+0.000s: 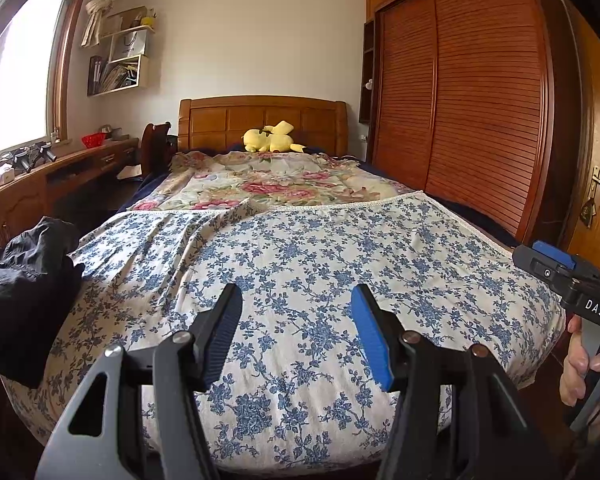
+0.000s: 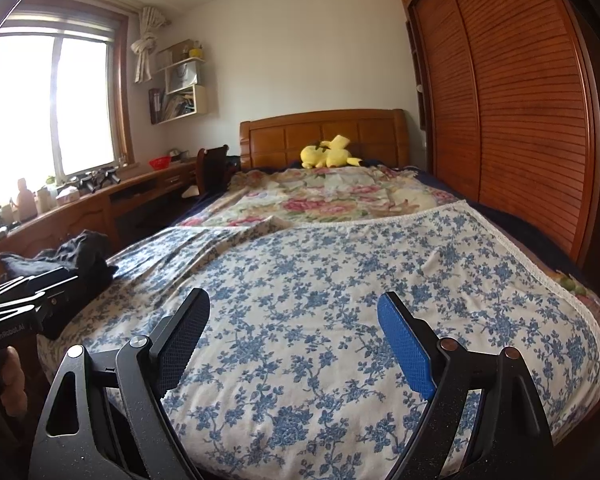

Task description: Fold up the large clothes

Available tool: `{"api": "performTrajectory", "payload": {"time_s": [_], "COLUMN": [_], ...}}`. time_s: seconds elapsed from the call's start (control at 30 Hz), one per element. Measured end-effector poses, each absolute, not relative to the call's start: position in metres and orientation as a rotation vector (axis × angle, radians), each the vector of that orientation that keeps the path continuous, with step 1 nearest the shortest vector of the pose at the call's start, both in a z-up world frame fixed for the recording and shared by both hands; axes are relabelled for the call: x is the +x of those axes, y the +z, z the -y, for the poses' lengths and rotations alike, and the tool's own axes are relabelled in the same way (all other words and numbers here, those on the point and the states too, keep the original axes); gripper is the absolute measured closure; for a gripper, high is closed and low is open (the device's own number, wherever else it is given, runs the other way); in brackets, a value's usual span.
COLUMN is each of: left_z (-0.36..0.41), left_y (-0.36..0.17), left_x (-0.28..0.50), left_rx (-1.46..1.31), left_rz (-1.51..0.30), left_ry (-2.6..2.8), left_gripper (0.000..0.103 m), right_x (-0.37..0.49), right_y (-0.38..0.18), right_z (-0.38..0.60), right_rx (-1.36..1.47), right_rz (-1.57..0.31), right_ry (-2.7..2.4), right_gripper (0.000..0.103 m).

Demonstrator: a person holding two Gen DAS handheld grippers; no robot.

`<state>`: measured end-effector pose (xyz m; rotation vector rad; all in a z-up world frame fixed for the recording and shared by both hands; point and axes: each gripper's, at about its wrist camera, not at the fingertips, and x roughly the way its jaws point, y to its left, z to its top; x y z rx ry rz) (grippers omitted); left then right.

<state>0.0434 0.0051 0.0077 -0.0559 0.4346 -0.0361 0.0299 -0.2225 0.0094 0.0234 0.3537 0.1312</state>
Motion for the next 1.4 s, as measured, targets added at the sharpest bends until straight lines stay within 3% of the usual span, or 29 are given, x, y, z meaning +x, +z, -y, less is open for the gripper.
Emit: {"api": "performTrajectory", "payload": {"time_s": [1.4], "left_z": [-0.001], "left_y": [0.0092], "left_x": [0.0397], "left_rx": [-0.054], "left_rz": [-0.433], "left_ry": [-0.036], "left_gripper": [0.047], "right_x": [0.0263], "right_y": [0.0075], "right_z": [0.2209], "right_rx": [0.027], "right_rz": [-0.357], "right_ry": [0.123], "right_gripper": [0.015]}}
